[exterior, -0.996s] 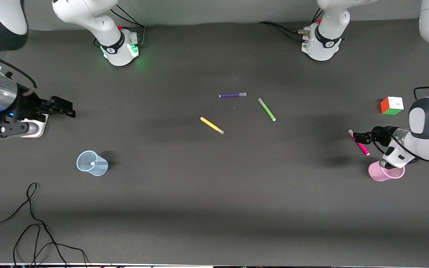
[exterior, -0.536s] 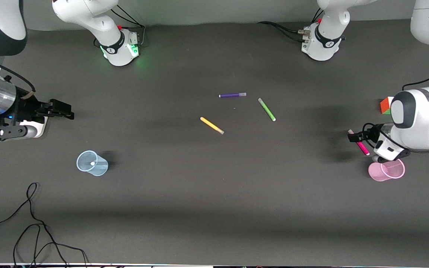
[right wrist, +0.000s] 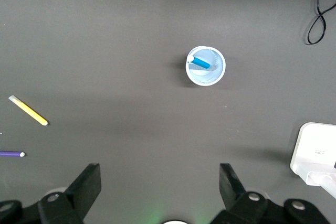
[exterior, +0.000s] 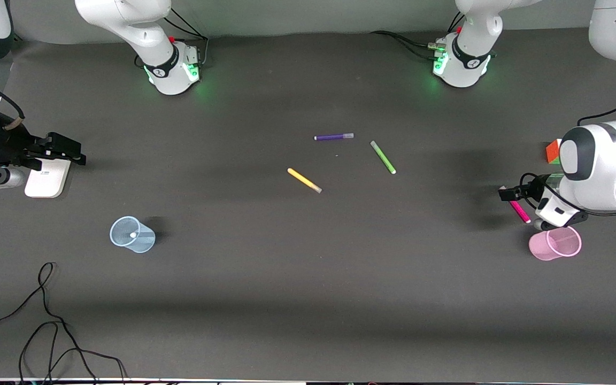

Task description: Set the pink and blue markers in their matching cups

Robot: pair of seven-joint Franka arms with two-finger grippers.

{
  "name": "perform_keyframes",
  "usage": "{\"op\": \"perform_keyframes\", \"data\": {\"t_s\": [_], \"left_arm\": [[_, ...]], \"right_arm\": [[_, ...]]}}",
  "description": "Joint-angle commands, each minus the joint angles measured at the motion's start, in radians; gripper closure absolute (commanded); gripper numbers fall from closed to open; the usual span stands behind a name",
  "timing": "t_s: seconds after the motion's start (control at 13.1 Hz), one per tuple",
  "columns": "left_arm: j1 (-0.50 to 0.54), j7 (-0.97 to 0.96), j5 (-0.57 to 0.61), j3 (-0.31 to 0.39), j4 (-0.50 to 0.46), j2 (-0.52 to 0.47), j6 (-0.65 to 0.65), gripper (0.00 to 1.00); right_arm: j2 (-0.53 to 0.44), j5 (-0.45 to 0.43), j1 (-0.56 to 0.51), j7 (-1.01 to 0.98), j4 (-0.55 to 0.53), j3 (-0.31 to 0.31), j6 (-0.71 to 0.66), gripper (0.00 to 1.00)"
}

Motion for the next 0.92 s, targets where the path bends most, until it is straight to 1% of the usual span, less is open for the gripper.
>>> {"op": "perform_keyframes", "data": {"t_s": [0.0,0.15,0.38,0.84], "left_arm": [[0.003,0.010,0.016,-0.001,0.061,0.045,-0.045,0.01],[0.001,0.010,0.016,-0.001,0.076,0.053,-0.061,0.01],[0.000,0.010,0.016,-0.001,0.076,0.058,-0.060,0.01],[0.000,0.010,0.017,-0.003,0.076,0.058,-0.061,0.01]], "right_arm": [[-0.029,-0.019,-0.008,0.019,-0.056,0.021,0.050,0.00],[-0.030,-0.019,-0.011,0.012,-0.086,0.018,0.115,0.00],[-0.021,-0.017,-0.015,0.010,-0.099,0.007,0.152,0.00],[0.005,-0.008,-0.020,0.027,-0.070,0.001,0.144,0.00]]}}
